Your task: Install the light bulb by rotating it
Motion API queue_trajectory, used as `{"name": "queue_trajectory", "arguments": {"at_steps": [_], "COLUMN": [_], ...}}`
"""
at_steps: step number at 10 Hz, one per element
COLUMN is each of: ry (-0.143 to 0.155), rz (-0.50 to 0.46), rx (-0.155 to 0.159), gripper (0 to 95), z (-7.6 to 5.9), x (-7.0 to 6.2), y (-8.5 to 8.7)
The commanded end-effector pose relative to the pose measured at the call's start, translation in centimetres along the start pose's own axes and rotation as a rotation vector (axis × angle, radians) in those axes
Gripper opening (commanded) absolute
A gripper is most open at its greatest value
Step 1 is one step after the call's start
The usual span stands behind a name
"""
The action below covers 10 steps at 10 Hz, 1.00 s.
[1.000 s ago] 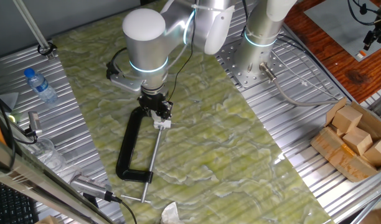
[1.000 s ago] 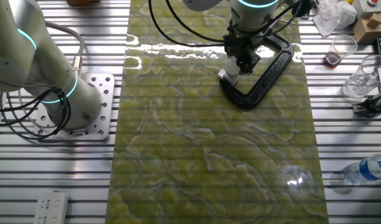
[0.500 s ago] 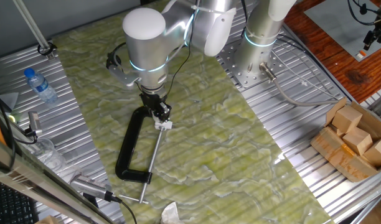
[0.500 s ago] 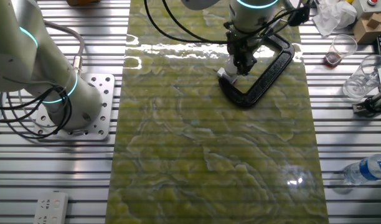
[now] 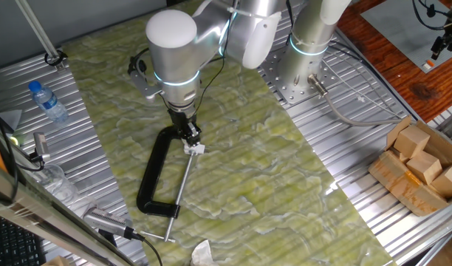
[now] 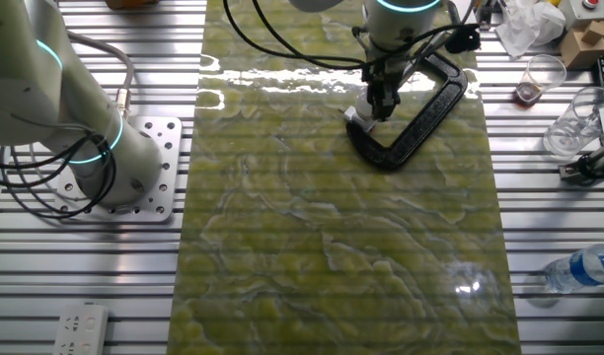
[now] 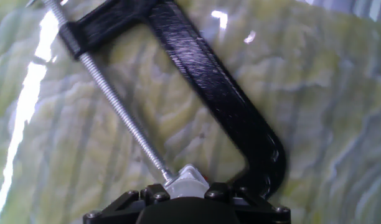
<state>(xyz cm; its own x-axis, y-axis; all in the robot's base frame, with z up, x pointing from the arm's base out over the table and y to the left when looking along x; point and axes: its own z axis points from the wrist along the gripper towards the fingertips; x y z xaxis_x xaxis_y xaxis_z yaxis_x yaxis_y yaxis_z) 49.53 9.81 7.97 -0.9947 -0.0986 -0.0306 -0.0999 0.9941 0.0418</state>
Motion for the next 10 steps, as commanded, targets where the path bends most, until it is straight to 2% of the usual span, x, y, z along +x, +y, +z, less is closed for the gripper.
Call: {"name": "queue_trajectory", "arguments": {"at_steps": [1,2,3,6,7,8,10], "ry": [0.001,0.001,0.005,0.007,0.007,0.002,-0.003], "rz": [-0.18,-0.212,-0.297,-0.649,-0.683,-0.822,-0.982], "rx": [0.019,0.019,0.029,0.019,0.021,0.017,0.017], "gripper": [57.0,57.0,76.0,76.0,76.0,76.0,76.0], "z": [-0.04,-0.04,-0.05,-0.3,-0.3,-0.31,-0.31], "x": [-0.02,-0.02,-0.02,-0.02,-0.02,-0.02,-0.02], "y": [-0.01,-0.01,-0.01,0.03,0.03,0.03,0.03]}}
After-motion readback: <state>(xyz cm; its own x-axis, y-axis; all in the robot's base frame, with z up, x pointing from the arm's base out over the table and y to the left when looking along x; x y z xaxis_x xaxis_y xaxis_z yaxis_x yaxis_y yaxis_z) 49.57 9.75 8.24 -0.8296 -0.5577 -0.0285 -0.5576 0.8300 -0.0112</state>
